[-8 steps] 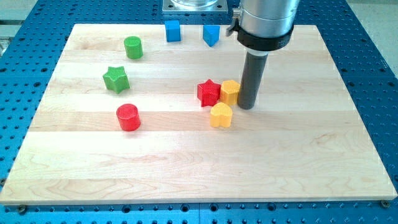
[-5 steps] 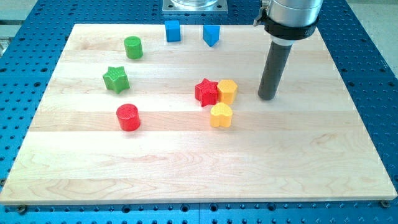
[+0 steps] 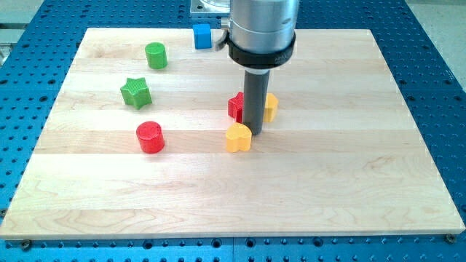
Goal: Slide the yellow heart below the hexagon
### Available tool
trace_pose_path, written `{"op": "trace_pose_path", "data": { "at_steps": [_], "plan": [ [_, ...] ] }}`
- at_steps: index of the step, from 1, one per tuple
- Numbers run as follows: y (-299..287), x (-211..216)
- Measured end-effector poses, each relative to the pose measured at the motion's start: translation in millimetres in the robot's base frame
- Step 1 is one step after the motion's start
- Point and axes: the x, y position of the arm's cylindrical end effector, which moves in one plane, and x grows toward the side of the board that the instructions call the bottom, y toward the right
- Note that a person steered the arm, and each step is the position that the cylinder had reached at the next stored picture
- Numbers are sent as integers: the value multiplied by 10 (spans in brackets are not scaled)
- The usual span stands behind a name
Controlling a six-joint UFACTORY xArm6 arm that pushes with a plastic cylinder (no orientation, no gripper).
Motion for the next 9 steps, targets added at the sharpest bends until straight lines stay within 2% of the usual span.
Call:
{"op": "trace_pose_path", "data": {
  "at_steps": [1, 2, 3, 4, 6, 8, 9],
  "plan": [
    [-269, -54],
    [-133, 158],
    [584, 254],
    [1022, 124],
    [584, -34],
    [507, -177],
    [280, -313]
  ]
}}
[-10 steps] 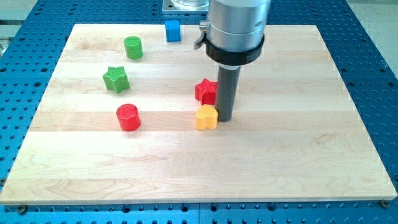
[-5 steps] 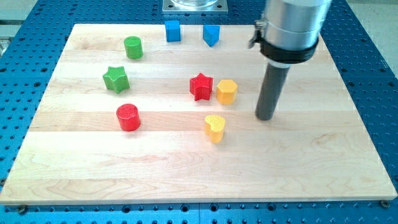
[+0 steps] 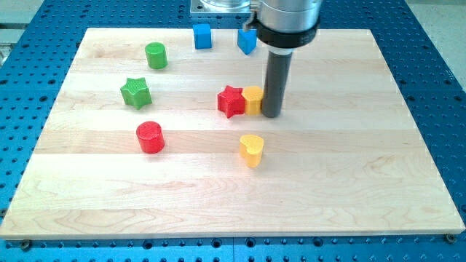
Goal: Slide the yellow heart below the hexagon
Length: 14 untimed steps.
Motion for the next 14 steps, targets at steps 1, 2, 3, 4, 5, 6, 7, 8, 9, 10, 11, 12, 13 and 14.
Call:
{"op": "trace_pose_path", "data": {
  "at_steps": [1, 2, 3, 4, 5, 6, 7, 8, 9, 10, 11, 12, 13, 14],
  "plan": [
    [201, 123],
    [712, 1018],
    [278, 1659],
    [-134, 1567],
    [-138, 1239],
    [-133, 864],
    [-23, 865],
    [170, 1421],
    [40, 1359],
    [-55, 1166],
    [-431, 1495],
    [-274, 871],
    [-72, 716],
    [127, 1113]
  ]
}}
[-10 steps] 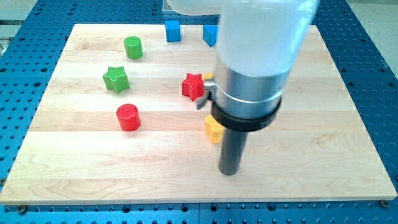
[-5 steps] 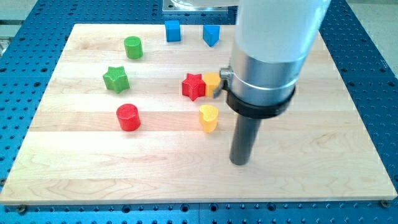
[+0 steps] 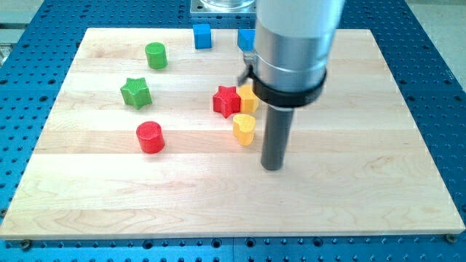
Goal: Slide the yellow heart below the hexagon
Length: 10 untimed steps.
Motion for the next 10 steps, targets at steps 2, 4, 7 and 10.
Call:
{"op": "trace_pose_path", "data": {
  "at_steps": [2, 4, 7, 10],
  "plan": [
    [1521, -192],
    [1936, -192],
    [1731, -108],
    [591, 539]
  ]
}}
